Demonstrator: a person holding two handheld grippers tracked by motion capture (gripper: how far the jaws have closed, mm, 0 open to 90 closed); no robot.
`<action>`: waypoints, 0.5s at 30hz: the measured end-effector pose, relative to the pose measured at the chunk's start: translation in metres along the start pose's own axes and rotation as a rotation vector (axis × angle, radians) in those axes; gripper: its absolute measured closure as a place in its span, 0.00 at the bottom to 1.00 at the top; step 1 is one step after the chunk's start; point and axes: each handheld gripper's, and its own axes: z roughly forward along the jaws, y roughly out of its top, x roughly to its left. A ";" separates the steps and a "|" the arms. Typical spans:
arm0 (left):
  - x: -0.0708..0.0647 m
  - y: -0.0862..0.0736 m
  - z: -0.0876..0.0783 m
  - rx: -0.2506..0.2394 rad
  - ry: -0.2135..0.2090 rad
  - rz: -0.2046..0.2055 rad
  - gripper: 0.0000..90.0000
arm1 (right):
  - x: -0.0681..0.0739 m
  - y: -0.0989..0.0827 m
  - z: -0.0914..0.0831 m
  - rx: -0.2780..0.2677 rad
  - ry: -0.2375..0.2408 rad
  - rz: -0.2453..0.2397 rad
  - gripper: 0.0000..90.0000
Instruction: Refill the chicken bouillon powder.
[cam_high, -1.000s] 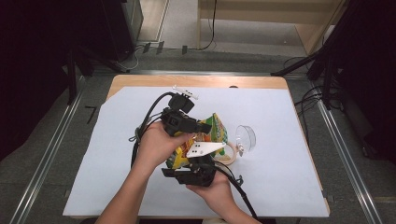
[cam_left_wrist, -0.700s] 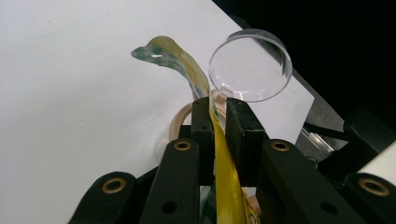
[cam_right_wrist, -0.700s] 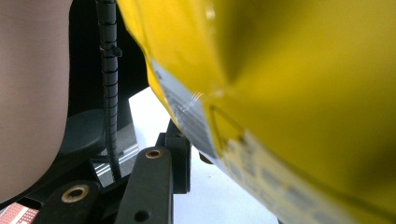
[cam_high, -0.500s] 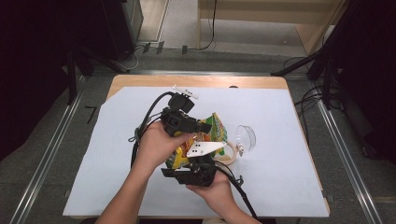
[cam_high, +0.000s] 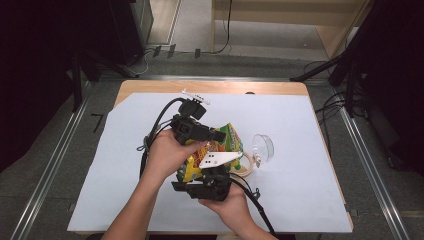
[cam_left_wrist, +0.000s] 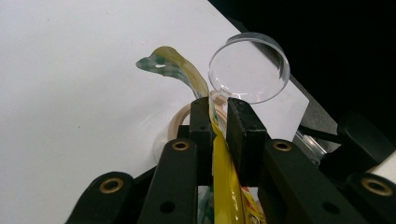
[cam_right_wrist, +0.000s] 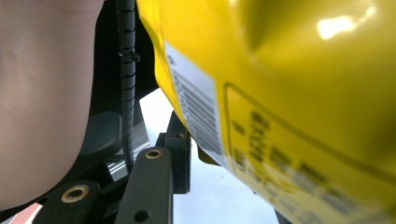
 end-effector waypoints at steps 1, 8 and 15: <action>0.000 0.000 0.000 0.000 -0.004 0.000 0.90 | 0.001 0.000 0.000 0.004 0.004 0.007 0.76; 0.004 0.000 0.002 0.006 -0.024 -0.008 0.89 | 0.002 -0.002 -0.001 0.004 0.005 0.014 0.76; 0.004 0.001 0.005 0.008 -0.033 -0.002 0.89 | 0.000 -0.003 -0.002 0.007 -0.001 0.005 0.76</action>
